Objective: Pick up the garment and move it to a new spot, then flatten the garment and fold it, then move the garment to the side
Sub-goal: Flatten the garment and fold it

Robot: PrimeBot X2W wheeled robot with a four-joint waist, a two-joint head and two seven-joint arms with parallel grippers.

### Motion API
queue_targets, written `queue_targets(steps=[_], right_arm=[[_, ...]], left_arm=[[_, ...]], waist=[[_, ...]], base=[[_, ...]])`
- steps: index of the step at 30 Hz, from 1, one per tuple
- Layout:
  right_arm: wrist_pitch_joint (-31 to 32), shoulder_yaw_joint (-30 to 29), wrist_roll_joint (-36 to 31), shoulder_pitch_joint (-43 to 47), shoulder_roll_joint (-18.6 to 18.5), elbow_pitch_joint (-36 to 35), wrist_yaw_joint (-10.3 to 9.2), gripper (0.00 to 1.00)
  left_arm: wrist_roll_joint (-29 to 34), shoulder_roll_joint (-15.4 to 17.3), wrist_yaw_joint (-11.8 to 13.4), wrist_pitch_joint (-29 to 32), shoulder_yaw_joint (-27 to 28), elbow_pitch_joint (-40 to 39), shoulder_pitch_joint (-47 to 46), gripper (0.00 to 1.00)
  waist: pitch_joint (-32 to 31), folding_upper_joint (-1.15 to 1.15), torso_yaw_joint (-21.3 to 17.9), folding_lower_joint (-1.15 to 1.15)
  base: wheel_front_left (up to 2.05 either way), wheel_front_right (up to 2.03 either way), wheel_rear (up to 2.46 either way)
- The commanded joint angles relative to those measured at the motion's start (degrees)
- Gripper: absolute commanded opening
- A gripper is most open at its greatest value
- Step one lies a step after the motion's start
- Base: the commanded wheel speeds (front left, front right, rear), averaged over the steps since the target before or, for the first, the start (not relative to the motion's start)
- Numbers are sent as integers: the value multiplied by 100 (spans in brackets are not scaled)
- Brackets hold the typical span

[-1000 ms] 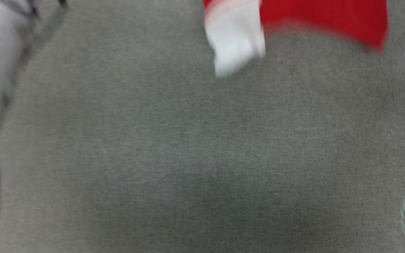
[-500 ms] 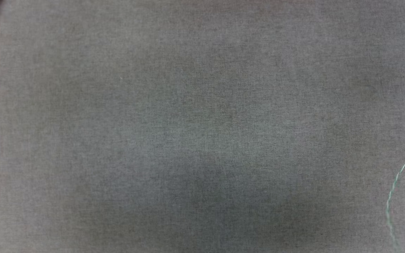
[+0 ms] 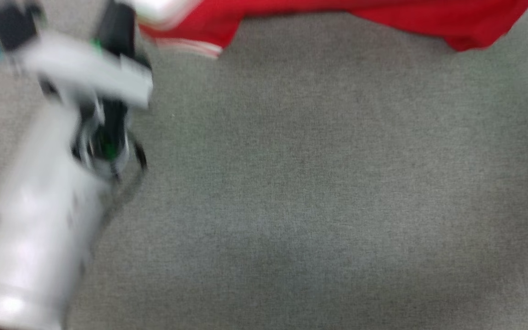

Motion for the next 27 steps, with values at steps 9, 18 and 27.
queue_targets(steps=[9,18,27], right_arm=[[230,194,622,2057,-790,-1388,-19,0],[301,-165,592,3661,-1565,-2343,-21,0],[447,-968,390,4838,-1744,-3167,-29,0]], left_arm=[[18,-40,-11,-5,619,-1872,3120,0],[235,503,378,12,567,-3698,5144,0],[455,760,910,49,483,-4937,6097,0]], waist=[[-715,0,-113,0],[-907,0,-66,0],[-806,0,-34,0]], base=[[0,0,0],[0,0,0],[0,0,0]])
